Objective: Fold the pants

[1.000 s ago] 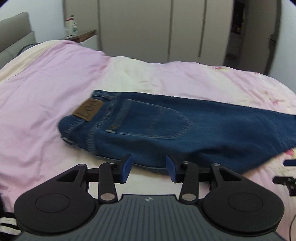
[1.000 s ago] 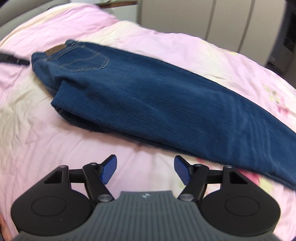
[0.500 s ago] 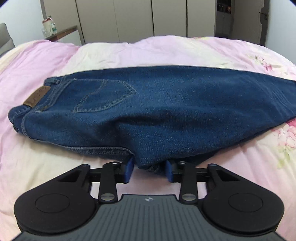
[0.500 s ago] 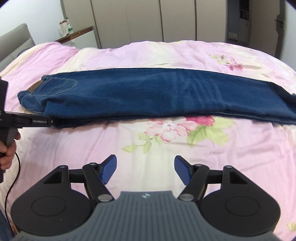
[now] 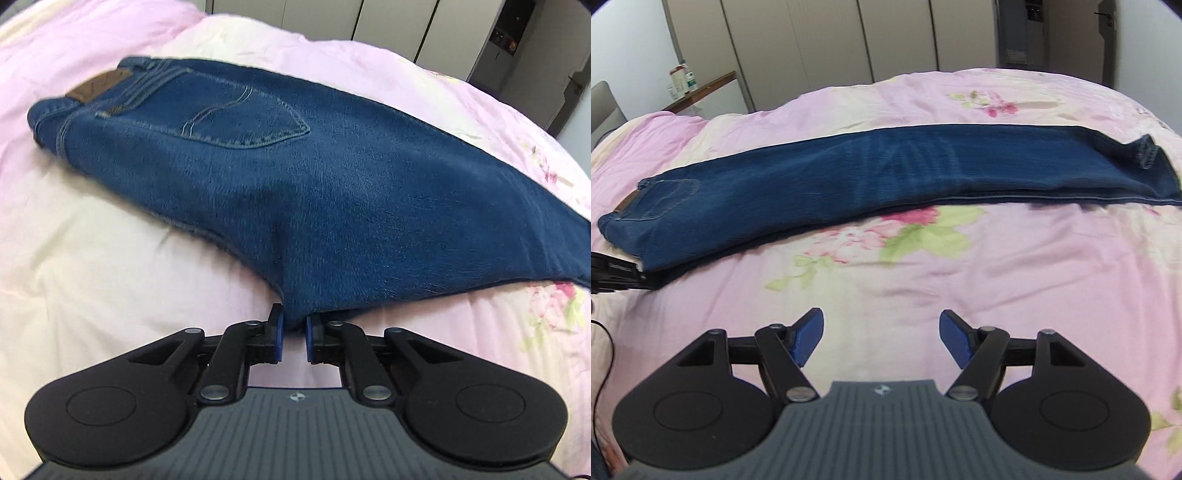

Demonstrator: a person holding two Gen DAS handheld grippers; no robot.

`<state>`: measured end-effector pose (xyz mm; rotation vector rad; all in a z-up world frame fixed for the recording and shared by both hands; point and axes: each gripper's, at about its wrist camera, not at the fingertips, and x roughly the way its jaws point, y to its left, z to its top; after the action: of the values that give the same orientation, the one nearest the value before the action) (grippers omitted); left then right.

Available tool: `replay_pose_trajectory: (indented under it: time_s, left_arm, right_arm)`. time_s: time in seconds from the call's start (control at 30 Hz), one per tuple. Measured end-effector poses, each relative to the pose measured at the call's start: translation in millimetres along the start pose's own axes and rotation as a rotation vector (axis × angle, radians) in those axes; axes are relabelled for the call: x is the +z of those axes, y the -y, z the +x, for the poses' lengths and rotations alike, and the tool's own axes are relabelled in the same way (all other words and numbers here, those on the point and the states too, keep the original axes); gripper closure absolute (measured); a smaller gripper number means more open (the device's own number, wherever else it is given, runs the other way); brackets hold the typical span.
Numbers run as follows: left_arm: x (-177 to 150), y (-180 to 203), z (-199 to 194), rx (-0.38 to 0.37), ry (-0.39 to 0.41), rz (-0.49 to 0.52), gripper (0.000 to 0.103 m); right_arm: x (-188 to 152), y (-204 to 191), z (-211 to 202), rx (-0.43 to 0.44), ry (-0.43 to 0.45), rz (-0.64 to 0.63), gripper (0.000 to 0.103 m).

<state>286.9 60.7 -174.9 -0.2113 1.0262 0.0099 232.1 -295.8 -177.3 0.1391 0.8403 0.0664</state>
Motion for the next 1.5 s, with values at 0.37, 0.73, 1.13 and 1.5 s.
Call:
replay_pose_trajectory:
  time_s: [0.37,0.73,1.13,1.5]
  left_arm:
    - [4,-31,-23,-0.159,0.058,-0.241,0.039]
    - [18,-7,25,-0.023,-0.034,-0.16,0.073]
    - [28,6,36,0.029,-0.076,-0.09,0.073]
    - [21,5,31,0.023,-0.051,-0.114,0.074]
  right_arm:
    - [29,139,-25,-0.196,0.026,0.099,0.037]
    - [116,257,40,-0.322,0.038,0.069,0.077]
    - [199,343,138,-0.436,0.074,0.139,0.082]
    - [187,381,87,-0.415,0.066,0.259,0.068]
